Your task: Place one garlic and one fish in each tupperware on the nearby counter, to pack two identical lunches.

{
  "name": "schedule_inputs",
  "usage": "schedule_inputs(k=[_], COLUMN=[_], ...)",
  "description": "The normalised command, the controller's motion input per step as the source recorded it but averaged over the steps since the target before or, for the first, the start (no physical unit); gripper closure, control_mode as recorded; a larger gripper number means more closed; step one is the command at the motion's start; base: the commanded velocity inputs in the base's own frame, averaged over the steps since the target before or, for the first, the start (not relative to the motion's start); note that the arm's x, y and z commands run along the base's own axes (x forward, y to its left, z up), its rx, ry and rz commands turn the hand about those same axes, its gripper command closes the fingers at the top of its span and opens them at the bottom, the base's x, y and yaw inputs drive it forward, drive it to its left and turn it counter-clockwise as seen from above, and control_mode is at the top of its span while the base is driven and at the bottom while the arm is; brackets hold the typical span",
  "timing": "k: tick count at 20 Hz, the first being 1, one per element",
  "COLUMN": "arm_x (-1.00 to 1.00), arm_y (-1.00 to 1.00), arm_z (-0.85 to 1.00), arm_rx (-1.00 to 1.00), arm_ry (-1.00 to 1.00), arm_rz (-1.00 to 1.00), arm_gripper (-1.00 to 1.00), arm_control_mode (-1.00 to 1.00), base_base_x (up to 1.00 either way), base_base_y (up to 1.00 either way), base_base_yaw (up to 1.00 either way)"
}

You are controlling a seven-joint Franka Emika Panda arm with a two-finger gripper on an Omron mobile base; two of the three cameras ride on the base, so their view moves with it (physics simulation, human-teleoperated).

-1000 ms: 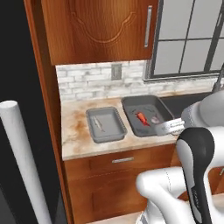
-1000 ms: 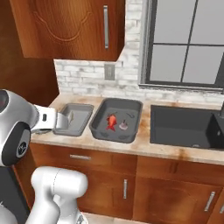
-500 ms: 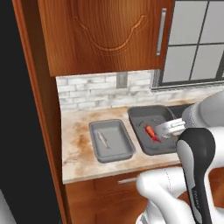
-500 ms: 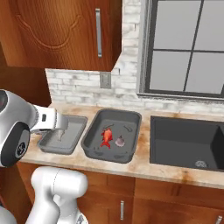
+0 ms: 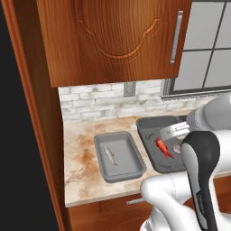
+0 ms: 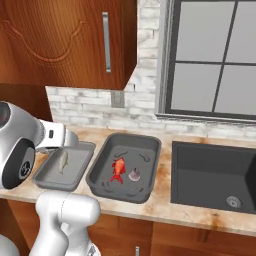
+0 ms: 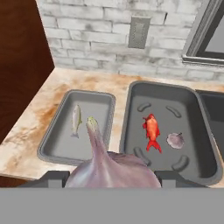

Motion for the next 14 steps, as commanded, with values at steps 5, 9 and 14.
schedule_inputs(k=[5,9,14], arm_x=[0.20,0.22,0.33], arm_y=[0.28,0.34,0.37], arm_z=[-0.40,-0.61,-0.67], arm_rx=[0.00,0.00,0.00], arm_ry=[0.08,0.05,0.00], arm_rz=[0.00,0.00,0.00], arm_gripper=[1.00,1.00,1.00], arm_control_mode=[-1.00,-1.00,-1.00], base_base_x=[0.00,0.00,0.00], base_base_y=[0.00,0.00,0.00], base_base_yaw=[0.00,0.00,0.00])
